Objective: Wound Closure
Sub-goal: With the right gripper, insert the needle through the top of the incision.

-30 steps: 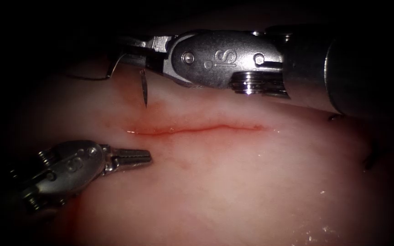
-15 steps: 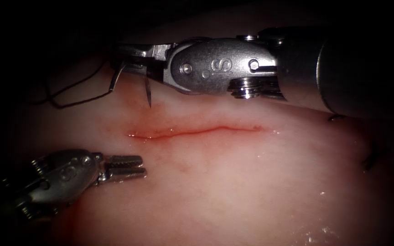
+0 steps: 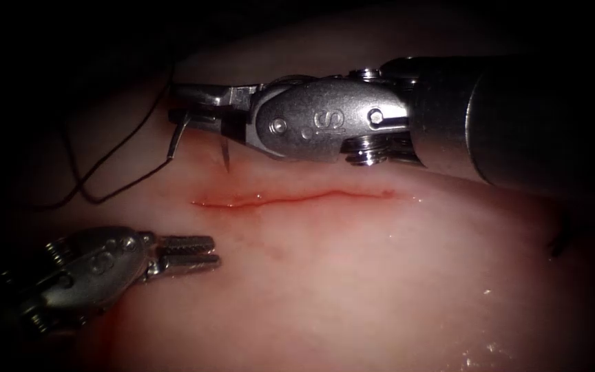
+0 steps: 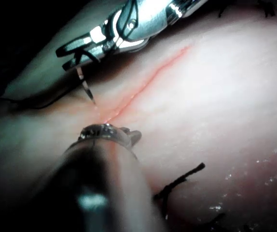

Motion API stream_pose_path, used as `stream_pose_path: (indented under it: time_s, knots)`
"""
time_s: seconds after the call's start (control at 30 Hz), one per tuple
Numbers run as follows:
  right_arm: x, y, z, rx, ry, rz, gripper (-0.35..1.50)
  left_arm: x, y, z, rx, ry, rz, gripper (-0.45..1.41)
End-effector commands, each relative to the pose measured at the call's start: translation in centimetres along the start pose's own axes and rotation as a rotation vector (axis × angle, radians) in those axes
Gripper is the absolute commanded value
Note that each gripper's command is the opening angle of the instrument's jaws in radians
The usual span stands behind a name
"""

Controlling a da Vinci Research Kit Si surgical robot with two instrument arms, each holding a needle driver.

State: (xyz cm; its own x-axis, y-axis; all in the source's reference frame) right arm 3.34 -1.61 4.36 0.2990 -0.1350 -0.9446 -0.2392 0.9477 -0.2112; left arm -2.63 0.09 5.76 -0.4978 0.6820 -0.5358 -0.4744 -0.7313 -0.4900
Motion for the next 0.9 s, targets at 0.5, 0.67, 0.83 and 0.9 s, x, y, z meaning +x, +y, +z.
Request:
stream_pose_path:
  time_s: [0.5, 0.67, 0.83, 0.9]
  knots:
    - [0.0, -0.03, 0.15, -0.002, 0.01, -0.055, -0.35, 0.08, -0.02, 0.04, 0.004, 0.003, 0.001, -0.13]
    - [-0.04, -0.13, 0.1, 0.007, 0.017, -0.068, -0.35, 0.09, -0.04, 0.03, 0.001, 0.002, -0.001, -0.11]
    - [-0.07, -0.29, 0.02, 0.012, 0.036, -0.097, -0.35, 0.1, -0.07, -0.04, -0.006, 0.001, -0.002, -0.11]
    - [-0.09, -0.37, -0.02, 0.017, 0.047, -0.107, -0.35, 0.1, -0.09, -0.07, -0.01, 0.0, -0.001, -0.13]
